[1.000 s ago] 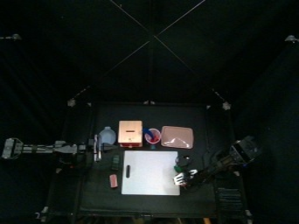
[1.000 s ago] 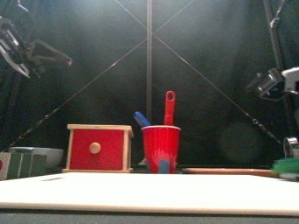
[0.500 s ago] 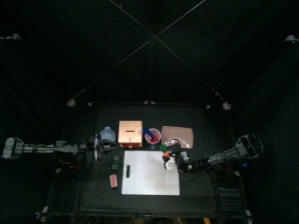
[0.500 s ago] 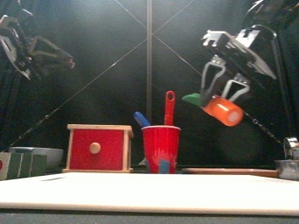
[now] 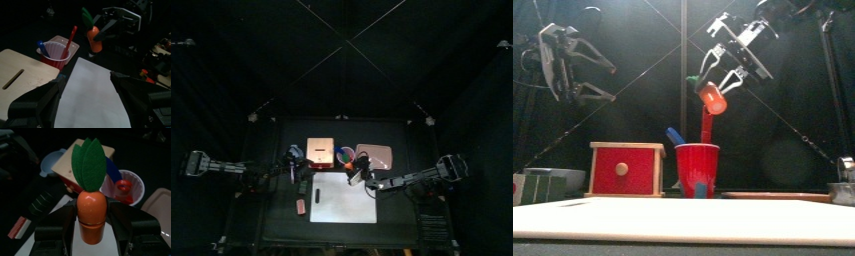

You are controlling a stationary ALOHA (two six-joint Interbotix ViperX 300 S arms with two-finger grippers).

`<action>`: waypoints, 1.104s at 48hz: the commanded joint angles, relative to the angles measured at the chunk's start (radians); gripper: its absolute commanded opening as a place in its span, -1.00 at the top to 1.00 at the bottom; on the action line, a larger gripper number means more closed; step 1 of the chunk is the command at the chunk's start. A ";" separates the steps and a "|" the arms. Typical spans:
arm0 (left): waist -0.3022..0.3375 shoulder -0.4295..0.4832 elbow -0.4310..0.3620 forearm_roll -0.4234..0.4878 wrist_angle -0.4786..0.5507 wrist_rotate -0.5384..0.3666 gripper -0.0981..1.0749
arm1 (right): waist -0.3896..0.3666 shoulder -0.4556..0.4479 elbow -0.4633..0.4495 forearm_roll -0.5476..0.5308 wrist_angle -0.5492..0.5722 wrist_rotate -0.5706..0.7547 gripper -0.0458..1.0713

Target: Split carrot and put carrot top in bowl

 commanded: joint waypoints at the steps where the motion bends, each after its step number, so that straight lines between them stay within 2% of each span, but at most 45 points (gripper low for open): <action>1: -0.021 0.054 -0.054 0.002 -0.072 0.008 -0.92 | 0.002 -0.009 -0.051 -0.034 0.006 0.003 0.07; 8: -0.041 0.149 -0.063 0.061 -0.252 0.025 -0.92 | 0.000 -0.002 -0.080 -0.058 0.046 0.005 0.07; 14: -0.046 0.216 -0.064 0.083 -0.327 0.020 -0.92 | 0.002 0.000 -0.091 -0.098 0.061 0.006 0.07; 21: -0.048 0.247 -0.074 0.083 -0.328 0.020 -0.92 | 0.003 -0.002 -0.091 -0.103 0.057 0.025 0.07; 32: -0.048 0.249 -0.080 0.083 -0.333 0.023 -0.92 | 0.009 0.000 -0.043 -0.140 0.005 0.155 0.07; 38: -0.046 0.250 -0.081 0.080 -0.333 0.018 -0.92 | 0.002 0.000 -0.017 -0.130 -0.104 0.170 0.09; 43: -0.048 0.250 -0.106 0.026 -0.327 -0.011 -0.92 | -0.002 0.012 -0.005 -0.097 -0.206 0.163 0.09; 53: -0.046 0.288 -0.164 -0.051 -0.311 -0.087 -0.92 | -0.026 0.054 -0.009 -0.100 -0.307 0.155 0.09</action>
